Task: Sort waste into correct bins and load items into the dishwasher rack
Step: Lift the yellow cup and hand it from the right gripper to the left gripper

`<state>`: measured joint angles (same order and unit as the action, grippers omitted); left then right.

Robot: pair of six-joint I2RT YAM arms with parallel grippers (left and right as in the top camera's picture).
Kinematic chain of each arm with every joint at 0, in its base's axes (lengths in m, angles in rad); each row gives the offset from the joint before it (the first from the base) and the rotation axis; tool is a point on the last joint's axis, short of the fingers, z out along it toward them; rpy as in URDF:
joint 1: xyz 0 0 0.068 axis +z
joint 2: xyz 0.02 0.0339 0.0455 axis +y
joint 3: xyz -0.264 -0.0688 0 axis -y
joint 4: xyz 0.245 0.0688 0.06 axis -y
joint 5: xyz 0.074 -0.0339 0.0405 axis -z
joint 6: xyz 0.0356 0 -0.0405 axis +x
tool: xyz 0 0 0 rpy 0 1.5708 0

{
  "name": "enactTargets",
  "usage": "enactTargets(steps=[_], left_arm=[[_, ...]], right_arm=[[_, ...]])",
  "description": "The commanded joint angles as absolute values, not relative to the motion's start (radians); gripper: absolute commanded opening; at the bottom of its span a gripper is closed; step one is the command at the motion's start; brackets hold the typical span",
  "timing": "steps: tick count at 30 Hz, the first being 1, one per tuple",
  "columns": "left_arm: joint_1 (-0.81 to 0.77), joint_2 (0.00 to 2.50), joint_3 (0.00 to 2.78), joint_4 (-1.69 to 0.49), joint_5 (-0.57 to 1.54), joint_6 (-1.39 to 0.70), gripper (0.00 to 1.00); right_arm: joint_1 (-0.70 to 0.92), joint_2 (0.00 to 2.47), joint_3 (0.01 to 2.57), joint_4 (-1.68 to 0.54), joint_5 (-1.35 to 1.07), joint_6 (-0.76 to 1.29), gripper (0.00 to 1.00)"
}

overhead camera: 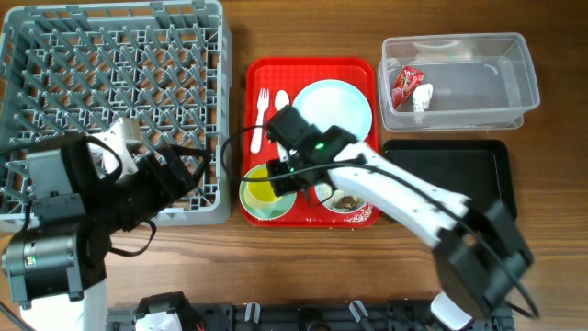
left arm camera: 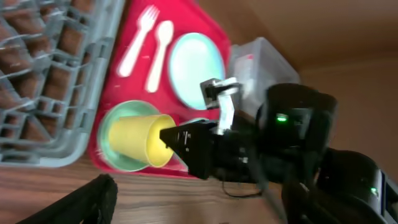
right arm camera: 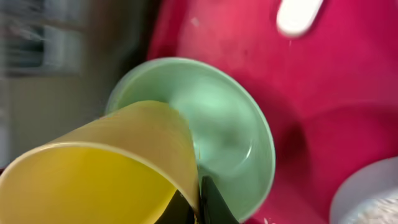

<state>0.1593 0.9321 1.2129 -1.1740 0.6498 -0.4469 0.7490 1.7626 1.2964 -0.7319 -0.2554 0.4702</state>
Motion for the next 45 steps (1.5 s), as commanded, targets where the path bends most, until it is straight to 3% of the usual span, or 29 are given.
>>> enactTargets(steps=[1, 4, 10, 20, 38, 45], left_arm=[[0.210, 0.942, 1.223, -1.125, 0.921, -0.387, 0.84], [0.224, 0.965, 1.223, -1.070, 1.091, -0.362, 0.80], [0.224, 1.039, 1.223, -0.959, 1.466, -0.344, 0.79], [0.198, 1.066, 1.223, -0.956, 1.544, -0.343, 0.80], [0.128, 1.066, 1.223, -0.957, 1.544, -0.344, 0.69], [0.128, 1.066, 1.223, -0.957, 1.545, -0.344, 0.72]], right_arm=[[0.627, 1.542, 1.315, -0.722, -0.432, 0.351, 0.04], [0.511, 1.417, 1.315, -0.689, -0.678, 0.191, 0.04], [0.446, 1.364, 1.314, -0.526, -1.032, 0.163, 0.04], [0.503, 1.426, 1.314, -0.236, -1.309, 0.240, 0.04], [0.569, 1.470, 1.314, -0.085, -1.077, 0.341, 0.05], [0.553, 1.470, 1.314, -0.079, -1.028, 0.344, 0.04]])
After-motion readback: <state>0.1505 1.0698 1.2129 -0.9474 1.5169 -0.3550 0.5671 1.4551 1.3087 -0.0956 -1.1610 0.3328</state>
